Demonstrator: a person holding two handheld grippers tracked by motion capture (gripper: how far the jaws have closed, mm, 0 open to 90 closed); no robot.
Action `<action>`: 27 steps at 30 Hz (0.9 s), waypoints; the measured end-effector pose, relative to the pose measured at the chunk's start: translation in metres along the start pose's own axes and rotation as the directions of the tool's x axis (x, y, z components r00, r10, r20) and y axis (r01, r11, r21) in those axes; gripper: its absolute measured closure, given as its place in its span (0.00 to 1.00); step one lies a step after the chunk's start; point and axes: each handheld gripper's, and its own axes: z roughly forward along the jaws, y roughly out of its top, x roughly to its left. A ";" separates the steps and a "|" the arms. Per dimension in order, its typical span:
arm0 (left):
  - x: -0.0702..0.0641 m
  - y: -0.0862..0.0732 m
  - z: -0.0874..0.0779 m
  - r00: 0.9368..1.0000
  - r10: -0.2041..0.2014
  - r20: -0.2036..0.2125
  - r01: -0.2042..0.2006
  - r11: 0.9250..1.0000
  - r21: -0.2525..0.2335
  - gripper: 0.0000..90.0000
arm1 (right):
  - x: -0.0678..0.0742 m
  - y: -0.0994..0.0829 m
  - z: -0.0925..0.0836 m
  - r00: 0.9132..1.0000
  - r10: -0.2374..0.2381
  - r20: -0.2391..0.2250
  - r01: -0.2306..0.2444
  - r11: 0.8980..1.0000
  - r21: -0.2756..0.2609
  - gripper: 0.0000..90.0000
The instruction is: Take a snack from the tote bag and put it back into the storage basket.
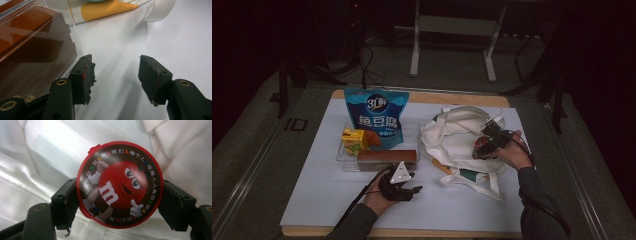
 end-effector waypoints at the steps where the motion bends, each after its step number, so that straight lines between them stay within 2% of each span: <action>1: 0.000 0.000 0.000 1.000 0.000 0.000 0.000 1.000 0.000 0.50 | 0.001 0.000 0.000 1.000 -0.001 -0.002 0.001 1.000 0.000 0.28; 19: 0.000 0.000 0.000 1.000 0.001 0.000 -0.001 1.000 0.001 0.50 | 0.004 0.005 0.010 1.000 0.018 -0.024 -0.018 1.000 0.000 0.27; 27: 0.000 0.000 0.000 1.000 0.002 0.000 -0.002 1.000 0.002 0.50 | 0.013 0.009 0.011 0.999 0.012 -0.043 -0.013 1.000 -0.010 0.28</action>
